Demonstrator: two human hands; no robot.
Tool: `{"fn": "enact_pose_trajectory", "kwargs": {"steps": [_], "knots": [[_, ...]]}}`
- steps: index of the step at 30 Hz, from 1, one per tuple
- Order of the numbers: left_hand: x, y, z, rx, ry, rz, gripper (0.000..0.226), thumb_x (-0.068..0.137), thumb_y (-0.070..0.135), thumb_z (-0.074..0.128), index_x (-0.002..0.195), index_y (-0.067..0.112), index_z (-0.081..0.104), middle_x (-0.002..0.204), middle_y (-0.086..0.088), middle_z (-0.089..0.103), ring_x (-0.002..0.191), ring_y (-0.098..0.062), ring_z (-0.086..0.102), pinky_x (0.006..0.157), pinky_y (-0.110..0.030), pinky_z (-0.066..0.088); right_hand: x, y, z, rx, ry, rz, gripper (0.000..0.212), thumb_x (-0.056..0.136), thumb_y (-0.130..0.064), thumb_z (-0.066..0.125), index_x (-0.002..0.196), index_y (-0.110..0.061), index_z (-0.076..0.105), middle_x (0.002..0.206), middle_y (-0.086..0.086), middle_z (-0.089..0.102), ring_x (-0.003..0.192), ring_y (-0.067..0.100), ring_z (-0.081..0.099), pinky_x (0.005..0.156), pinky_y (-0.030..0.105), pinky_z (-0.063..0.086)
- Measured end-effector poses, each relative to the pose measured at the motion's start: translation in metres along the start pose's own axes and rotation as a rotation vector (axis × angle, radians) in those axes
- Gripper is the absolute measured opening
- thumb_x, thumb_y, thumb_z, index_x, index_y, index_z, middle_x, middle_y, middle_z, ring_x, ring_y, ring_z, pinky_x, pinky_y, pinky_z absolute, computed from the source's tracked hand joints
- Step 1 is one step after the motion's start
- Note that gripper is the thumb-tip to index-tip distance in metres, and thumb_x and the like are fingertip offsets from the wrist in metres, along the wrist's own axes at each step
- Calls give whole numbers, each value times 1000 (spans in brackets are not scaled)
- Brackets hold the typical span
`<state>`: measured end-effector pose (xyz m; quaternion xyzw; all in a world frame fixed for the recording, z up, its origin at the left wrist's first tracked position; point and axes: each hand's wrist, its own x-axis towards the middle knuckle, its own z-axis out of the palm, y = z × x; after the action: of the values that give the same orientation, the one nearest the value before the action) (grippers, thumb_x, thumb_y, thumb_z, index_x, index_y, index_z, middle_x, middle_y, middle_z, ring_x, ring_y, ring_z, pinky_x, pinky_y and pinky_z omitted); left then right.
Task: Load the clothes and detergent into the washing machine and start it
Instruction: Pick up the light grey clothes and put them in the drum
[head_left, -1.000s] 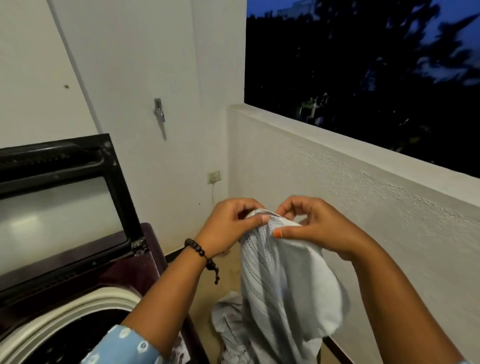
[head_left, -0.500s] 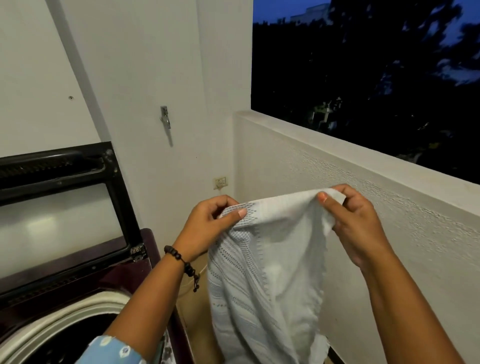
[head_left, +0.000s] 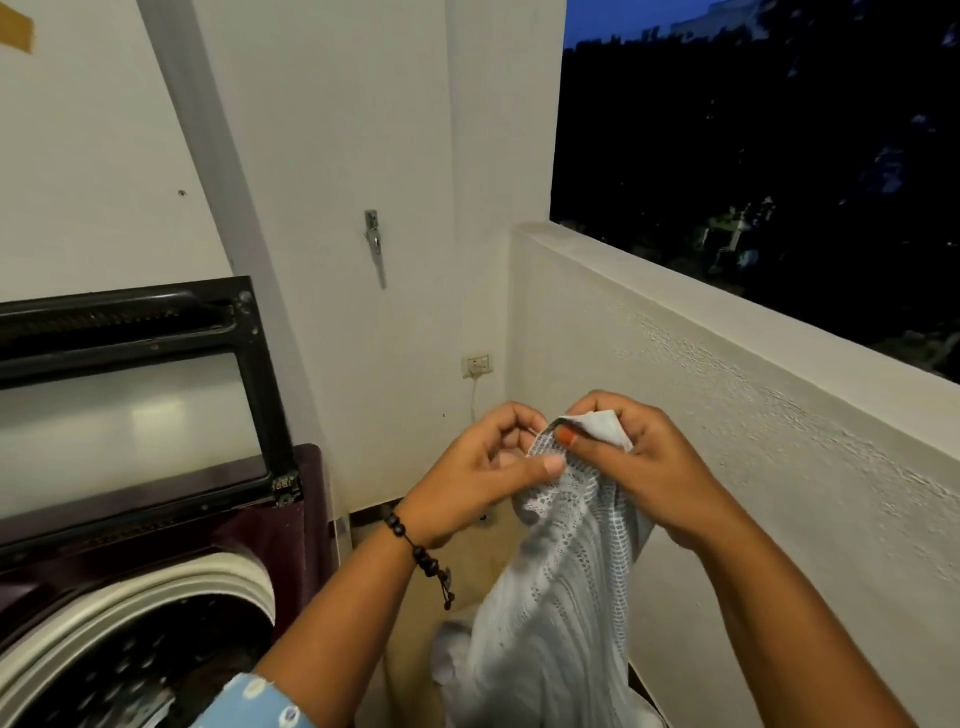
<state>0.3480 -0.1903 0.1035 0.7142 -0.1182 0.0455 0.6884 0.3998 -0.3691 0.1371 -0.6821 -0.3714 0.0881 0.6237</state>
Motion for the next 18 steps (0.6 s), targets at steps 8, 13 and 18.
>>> {"fn": "enact_pose_trajectory", "kwargs": {"steps": [8,13,18], "knots": [[6,-47,19,136,-13,-111,26,85,22,73,106,7,72,111,-16,72,94,-19,67,78,-34,56,-3,-59,-64,-155,-77,-244,9,84,-20,61,87,-14,68,81,-4,68,76,11,64,66,21,52],[9,-80,13,330,-11,-163,47,79,50,66,86,3,72,86,-20,70,78,-24,59,78,-54,50,-10,-77,-98,-129,141,-424,16,91,-24,57,85,-36,66,79,-14,65,71,4,60,63,18,49],[26,-53,21,141,200,-10,40,85,41,64,87,1,67,79,-10,65,75,-19,58,70,-38,48,-5,-53,-110,38,444,-351,16,94,-34,48,88,-32,63,80,-12,62,74,4,59,69,23,50]]}}
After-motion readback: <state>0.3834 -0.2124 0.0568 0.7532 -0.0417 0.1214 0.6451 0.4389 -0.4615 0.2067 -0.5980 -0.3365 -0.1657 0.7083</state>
